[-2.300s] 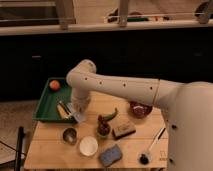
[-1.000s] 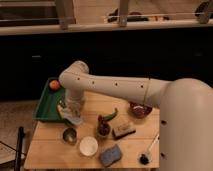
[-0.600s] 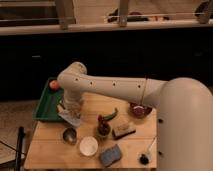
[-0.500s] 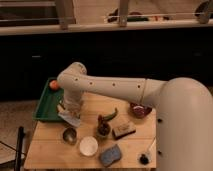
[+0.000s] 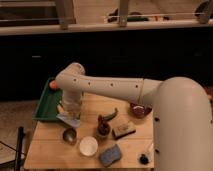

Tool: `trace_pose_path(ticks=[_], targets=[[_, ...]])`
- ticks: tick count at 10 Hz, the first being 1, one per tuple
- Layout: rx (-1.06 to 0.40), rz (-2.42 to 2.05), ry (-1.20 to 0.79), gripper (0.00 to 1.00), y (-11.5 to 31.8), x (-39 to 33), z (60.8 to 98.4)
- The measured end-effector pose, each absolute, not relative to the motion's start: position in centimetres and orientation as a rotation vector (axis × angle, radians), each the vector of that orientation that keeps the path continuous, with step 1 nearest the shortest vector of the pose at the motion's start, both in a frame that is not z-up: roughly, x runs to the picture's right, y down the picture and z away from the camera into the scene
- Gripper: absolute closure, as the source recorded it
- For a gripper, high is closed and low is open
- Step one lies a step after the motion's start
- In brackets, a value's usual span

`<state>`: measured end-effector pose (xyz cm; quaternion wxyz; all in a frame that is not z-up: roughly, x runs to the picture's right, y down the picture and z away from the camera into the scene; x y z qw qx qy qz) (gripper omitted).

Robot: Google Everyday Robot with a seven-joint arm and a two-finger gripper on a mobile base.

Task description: Place towel in metal cup

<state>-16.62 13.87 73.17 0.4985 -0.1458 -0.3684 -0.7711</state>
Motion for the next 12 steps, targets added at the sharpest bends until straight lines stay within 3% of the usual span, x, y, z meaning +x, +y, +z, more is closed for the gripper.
trace_pose_path(ticks=[12], targets=[[-0.404,-1.946,-0.981,0.97,18.2,-18.6,71.3]])
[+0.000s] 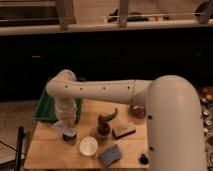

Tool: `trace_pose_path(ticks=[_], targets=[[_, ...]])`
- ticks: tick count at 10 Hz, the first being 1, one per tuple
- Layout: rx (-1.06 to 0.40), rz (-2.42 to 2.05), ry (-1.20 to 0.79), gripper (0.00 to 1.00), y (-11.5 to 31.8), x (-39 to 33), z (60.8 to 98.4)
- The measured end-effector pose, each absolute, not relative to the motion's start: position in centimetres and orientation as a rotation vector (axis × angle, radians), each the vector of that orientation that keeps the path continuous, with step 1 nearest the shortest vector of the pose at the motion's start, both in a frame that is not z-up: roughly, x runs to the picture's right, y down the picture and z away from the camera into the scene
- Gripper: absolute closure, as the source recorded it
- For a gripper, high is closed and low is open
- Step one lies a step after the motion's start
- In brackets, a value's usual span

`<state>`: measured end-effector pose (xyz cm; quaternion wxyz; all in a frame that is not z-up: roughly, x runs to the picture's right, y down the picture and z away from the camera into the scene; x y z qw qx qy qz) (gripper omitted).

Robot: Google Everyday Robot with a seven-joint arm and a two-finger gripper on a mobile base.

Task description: Place towel in metal cup

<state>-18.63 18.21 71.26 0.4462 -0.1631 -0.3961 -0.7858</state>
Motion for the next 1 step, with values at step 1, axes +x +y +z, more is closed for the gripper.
trace_pose_path(ticks=[1], targets=[[-0.413,-1.952,-0.988,0.97,18.69,-18.67,70.91]])
